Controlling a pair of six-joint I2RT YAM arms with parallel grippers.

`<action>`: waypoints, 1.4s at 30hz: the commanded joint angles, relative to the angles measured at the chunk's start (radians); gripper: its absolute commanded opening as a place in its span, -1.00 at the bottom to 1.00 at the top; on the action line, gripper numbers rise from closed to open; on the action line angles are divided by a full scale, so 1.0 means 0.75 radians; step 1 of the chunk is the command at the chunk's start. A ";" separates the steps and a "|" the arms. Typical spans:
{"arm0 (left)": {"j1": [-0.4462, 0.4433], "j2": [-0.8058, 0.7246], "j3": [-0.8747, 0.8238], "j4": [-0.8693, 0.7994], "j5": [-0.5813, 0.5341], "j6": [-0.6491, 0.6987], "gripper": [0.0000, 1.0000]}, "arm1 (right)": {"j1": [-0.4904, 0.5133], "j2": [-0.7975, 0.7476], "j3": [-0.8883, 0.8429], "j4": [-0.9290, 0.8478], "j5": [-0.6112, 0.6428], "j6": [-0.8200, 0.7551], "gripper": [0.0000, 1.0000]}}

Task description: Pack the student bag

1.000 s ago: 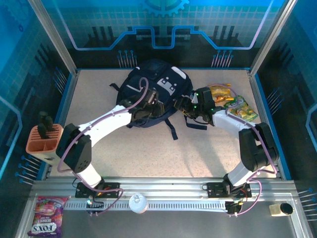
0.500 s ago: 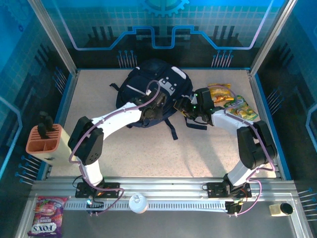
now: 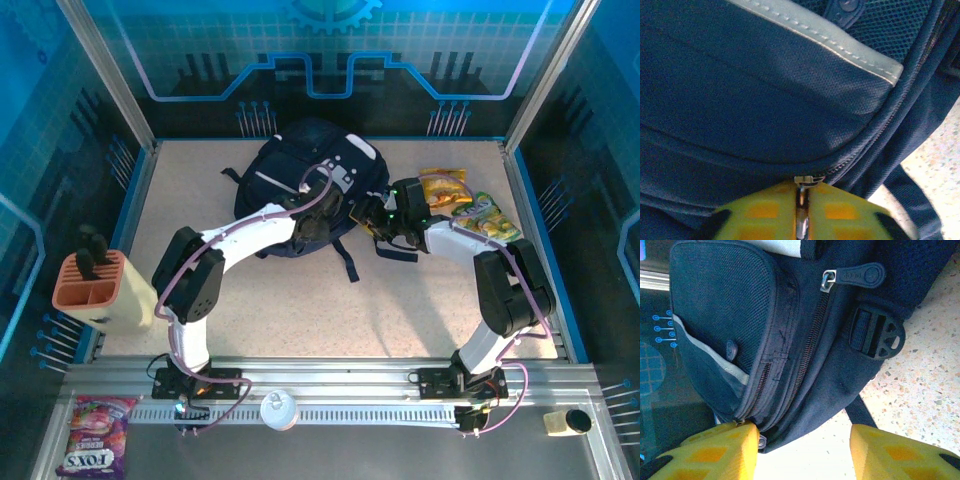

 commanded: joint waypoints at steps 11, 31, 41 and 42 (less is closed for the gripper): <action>-0.011 -0.165 -0.108 0.252 0.312 0.168 -1.00 | 0.043 0.105 0.148 0.049 -0.099 0.346 0.00; 0.097 -0.258 -0.246 0.229 0.294 0.324 -1.00 | 0.057 0.295 0.439 -0.322 -0.011 0.145 -0.88; 0.427 -0.266 -0.390 0.356 0.412 0.326 -1.00 | -0.052 0.262 0.425 -0.362 -0.021 -0.059 -0.92; 0.431 -0.263 -0.384 0.362 0.419 0.338 -1.00 | -0.058 0.266 0.438 -0.375 -0.017 -0.081 -0.91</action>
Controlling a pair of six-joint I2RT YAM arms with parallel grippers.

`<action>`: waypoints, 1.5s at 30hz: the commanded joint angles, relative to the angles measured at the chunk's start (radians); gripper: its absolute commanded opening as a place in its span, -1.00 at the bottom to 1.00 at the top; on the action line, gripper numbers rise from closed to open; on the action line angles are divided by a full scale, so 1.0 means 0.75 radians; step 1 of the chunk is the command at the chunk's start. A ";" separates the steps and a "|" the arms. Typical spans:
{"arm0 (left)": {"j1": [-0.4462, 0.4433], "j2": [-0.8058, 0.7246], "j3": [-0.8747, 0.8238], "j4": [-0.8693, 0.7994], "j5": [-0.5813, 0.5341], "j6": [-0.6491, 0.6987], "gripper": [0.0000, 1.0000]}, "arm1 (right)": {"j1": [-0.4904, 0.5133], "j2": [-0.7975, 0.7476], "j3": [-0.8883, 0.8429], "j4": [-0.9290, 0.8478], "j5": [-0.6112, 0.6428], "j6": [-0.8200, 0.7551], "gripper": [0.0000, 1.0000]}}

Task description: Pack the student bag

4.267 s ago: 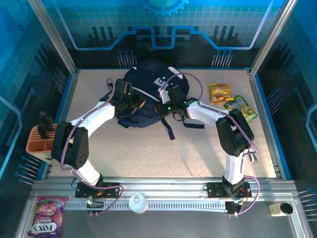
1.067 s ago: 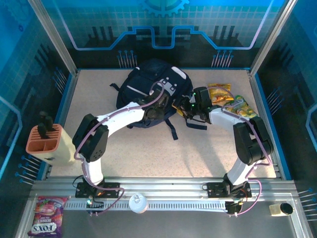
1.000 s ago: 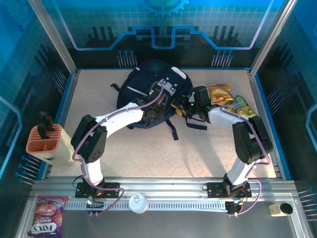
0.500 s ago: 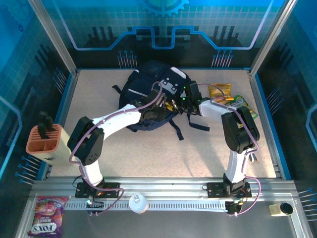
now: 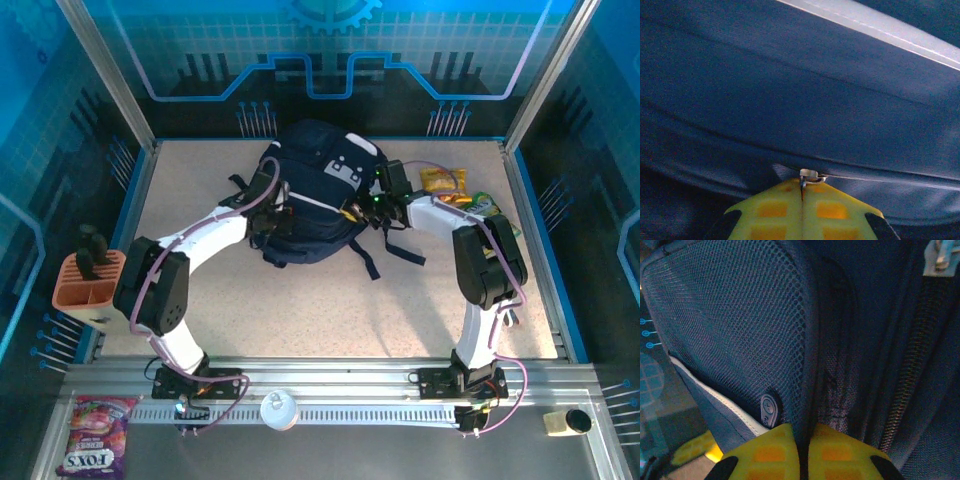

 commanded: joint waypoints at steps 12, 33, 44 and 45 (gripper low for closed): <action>-0.217 -0.059 0.022 -0.005 0.194 0.046 -1.00 | -0.086 -0.341 -0.297 0.043 0.158 0.154 -0.03; -0.470 0.028 0.188 -0.083 0.124 0.010 -1.00 | 0.080 -0.388 -0.303 -0.114 0.407 0.510 -0.31; -0.219 -0.158 -0.014 -0.222 0.082 0.070 -1.00 | 0.022 -0.422 -0.275 -0.180 0.502 0.298 -0.86; -0.188 -0.162 -0.020 -0.226 0.091 0.074 -1.00 | 0.013 -0.424 -0.275 -0.180 0.496 0.278 -0.86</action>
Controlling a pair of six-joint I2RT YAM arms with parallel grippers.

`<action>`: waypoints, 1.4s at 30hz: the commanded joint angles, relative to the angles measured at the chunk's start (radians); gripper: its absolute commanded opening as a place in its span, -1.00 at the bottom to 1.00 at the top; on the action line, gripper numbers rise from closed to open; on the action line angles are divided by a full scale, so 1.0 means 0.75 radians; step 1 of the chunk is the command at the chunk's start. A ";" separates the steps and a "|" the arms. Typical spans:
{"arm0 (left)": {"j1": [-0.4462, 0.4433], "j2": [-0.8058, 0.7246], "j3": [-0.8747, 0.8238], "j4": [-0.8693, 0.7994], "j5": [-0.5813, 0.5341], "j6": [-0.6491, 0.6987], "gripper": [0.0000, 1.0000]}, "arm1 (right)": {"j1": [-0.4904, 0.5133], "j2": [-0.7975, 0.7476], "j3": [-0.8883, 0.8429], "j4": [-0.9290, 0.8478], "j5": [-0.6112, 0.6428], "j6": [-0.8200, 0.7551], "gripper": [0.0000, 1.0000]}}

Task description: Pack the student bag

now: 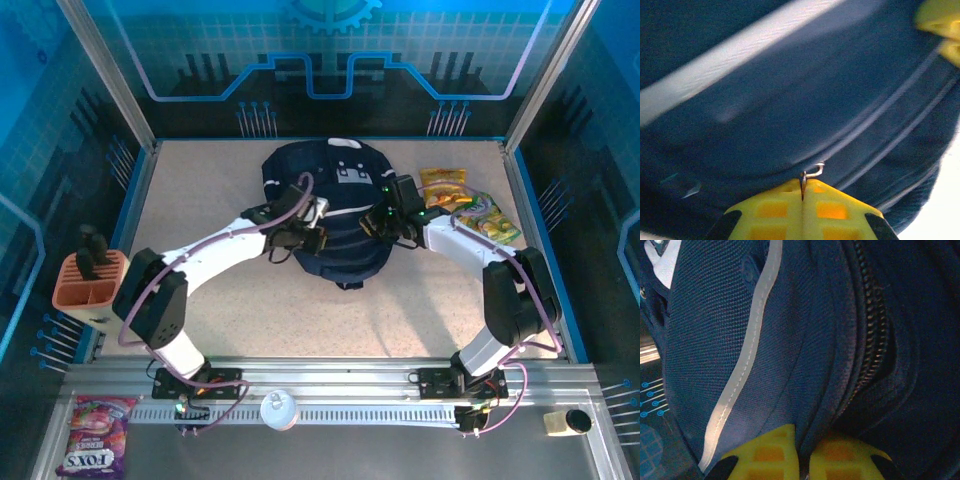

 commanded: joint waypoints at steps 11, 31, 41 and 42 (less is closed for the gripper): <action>0.317 0.115 0.118 0.004 0.063 0.071 -1.00 | -0.063 0.051 0.118 -0.035 -0.043 -0.351 -0.85; 0.478 -0.330 -0.116 0.021 -0.047 -0.060 0.56 | -0.058 -0.069 0.331 -0.546 0.265 -0.961 0.33; 0.521 -0.432 -0.225 0.144 -0.075 -0.046 0.98 | -0.322 -0.189 0.161 -0.718 0.653 -1.033 0.62; 0.521 -0.427 -0.223 0.145 -0.063 -0.041 0.98 | -0.361 -0.197 0.131 -0.716 0.664 -1.022 0.65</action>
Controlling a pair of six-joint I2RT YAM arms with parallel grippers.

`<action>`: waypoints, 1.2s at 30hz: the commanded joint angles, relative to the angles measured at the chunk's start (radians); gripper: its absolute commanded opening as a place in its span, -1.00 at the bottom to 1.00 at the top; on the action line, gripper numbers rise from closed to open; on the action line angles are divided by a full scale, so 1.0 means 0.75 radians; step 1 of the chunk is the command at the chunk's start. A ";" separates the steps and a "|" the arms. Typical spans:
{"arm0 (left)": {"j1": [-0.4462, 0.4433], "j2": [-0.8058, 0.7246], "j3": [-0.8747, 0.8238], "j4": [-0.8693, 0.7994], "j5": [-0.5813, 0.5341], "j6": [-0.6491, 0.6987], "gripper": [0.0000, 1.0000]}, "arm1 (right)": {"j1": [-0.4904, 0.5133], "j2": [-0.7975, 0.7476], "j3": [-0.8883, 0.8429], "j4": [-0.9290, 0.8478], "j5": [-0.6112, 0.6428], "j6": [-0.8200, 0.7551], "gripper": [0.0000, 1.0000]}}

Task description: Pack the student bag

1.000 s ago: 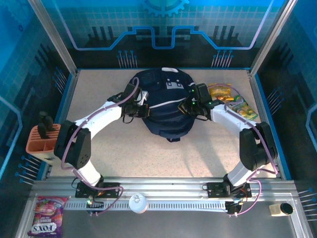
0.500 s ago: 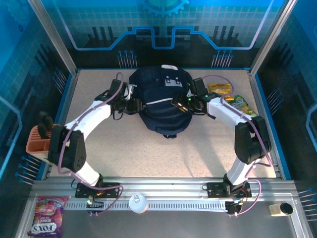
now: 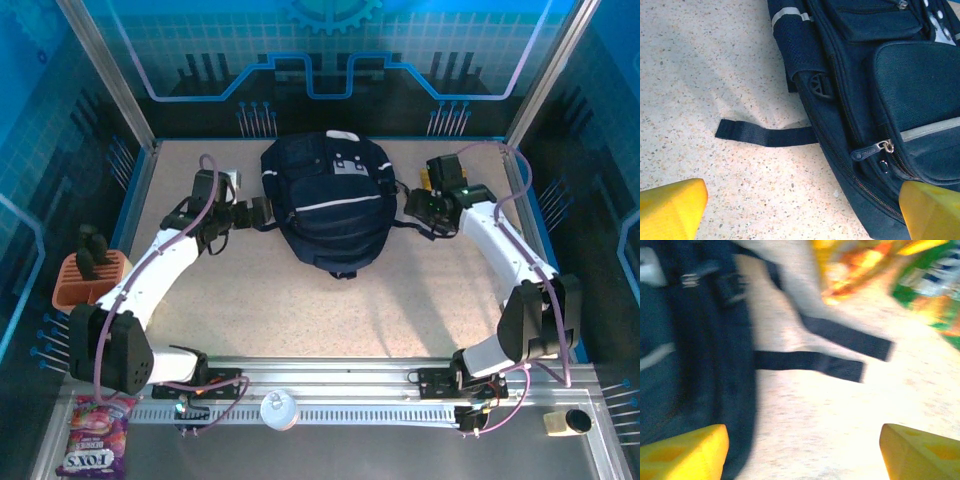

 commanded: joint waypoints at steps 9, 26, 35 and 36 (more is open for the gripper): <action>0.010 0.027 0.056 0.030 0.132 0.007 0.98 | -0.435 -0.117 -0.331 -0.090 0.080 0.132 0.78; 0.007 0.219 0.251 -0.047 0.239 0.012 0.98 | -0.954 -0.194 -0.584 0.067 0.004 -0.044 0.92; 0.006 0.215 0.255 -0.068 0.233 0.050 0.98 | -1.119 -0.077 -0.624 0.150 -0.105 -0.025 0.96; 0.006 0.213 0.256 -0.072 0.232 0.054 0.98 | -1.119 -0.073 -0.623 0.149 -0.106 -0.027 0.96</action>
